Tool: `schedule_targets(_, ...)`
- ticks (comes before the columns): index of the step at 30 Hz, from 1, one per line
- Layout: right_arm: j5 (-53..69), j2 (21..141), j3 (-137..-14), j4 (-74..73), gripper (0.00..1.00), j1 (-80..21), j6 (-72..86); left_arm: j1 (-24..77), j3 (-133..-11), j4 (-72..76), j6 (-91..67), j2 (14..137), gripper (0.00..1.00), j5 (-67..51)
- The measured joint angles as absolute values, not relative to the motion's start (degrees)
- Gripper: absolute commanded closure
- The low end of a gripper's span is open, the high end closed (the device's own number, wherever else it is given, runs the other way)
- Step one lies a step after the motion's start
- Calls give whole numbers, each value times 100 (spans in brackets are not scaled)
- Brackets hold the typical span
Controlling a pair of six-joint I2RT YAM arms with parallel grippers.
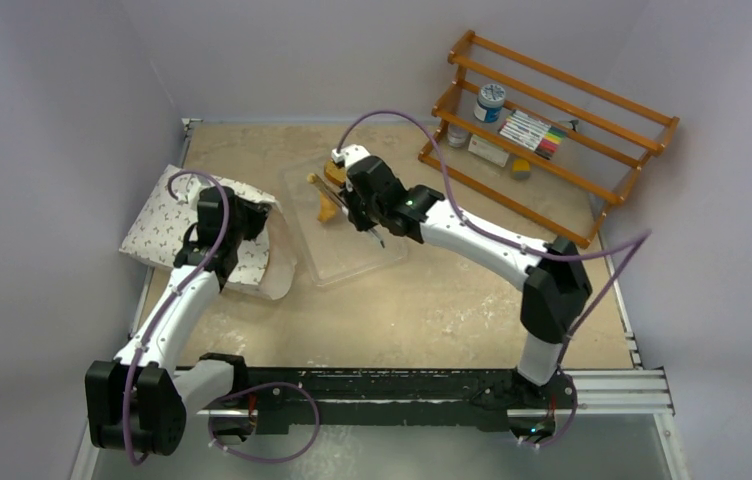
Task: Take the fake bread out of the paper bag
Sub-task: Place the fake bread in the container.
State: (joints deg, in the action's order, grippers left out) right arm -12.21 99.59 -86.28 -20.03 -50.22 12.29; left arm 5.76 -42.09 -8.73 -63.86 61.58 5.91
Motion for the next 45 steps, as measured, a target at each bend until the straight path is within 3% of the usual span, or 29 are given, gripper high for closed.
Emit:
schedule_targets(6,-943,11063,-9686,-1841,98,-4862,1059,576,-4209,-891,-6386,6147,100,554)
schedule_targets(19,-838,11813,-10241,-1822,65,-4731,961,574,-4198,-906,-6340,6114,100,508)
schedule_targets(45,-661,11754,-10180,-1719,57,-4609,961,574,-4198,-906,-6340,6117,100,486)
